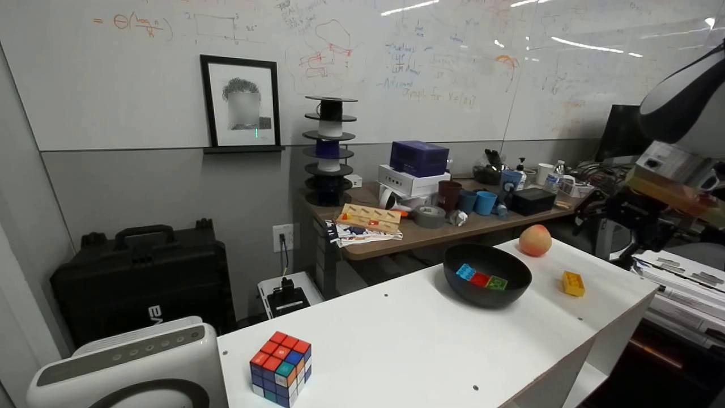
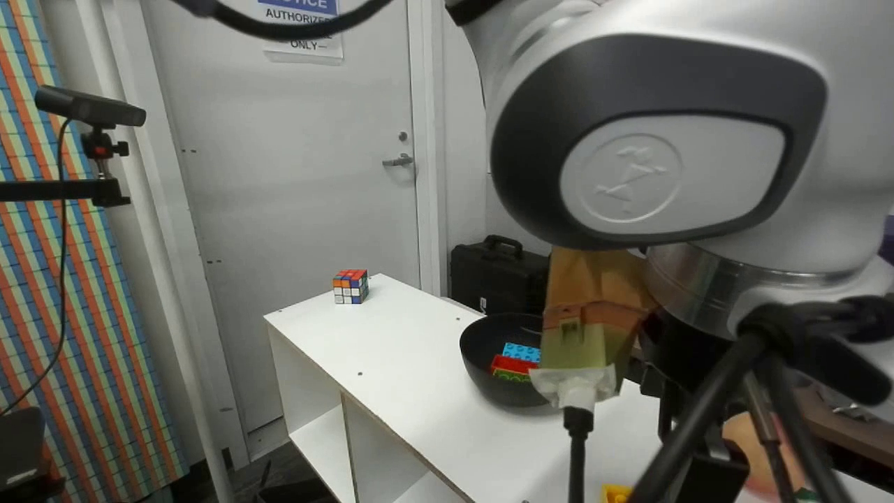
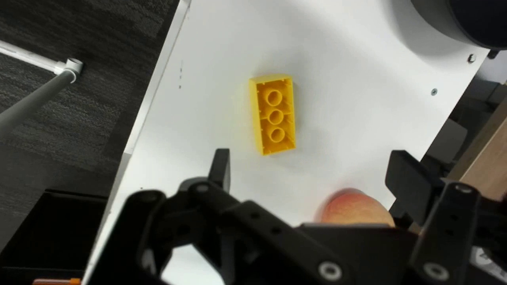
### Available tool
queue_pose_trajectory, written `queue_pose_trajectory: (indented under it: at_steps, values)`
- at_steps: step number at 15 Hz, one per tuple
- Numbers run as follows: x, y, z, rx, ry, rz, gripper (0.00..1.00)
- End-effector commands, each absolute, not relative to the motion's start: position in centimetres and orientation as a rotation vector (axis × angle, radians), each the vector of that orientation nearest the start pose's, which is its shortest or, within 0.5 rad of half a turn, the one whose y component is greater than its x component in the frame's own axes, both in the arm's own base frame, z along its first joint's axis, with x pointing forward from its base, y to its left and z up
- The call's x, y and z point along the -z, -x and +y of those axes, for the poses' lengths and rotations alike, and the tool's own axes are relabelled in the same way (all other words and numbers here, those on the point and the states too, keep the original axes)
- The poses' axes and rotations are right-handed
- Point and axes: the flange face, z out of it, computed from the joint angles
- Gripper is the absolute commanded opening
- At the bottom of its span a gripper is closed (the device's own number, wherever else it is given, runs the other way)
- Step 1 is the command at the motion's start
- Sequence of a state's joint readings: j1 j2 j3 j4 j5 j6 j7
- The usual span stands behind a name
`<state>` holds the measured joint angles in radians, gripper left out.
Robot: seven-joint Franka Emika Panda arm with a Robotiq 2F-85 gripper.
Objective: Put the toys into the bowl.
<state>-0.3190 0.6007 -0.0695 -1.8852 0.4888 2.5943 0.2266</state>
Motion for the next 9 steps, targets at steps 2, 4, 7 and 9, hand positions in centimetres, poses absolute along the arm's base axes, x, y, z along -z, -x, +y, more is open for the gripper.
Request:
queue_pose_trajectory:
  at_steps: [2, 4, 7, 9]
  values:
    - [-18.9, -65.0, -23.6, 0.085, 2.684, 1.278, 1.0]
    - [-18.3, -66.2, -22.2, 0.01, 2.746, 1.251, 1.0]
    - [-17.1, -67.0, -20.5, -0.063, 2.84, 1.232, 1.0]
    - [-16.3, -67.3, -19.8, -0.101, 2.889, 1.228, 1.0]
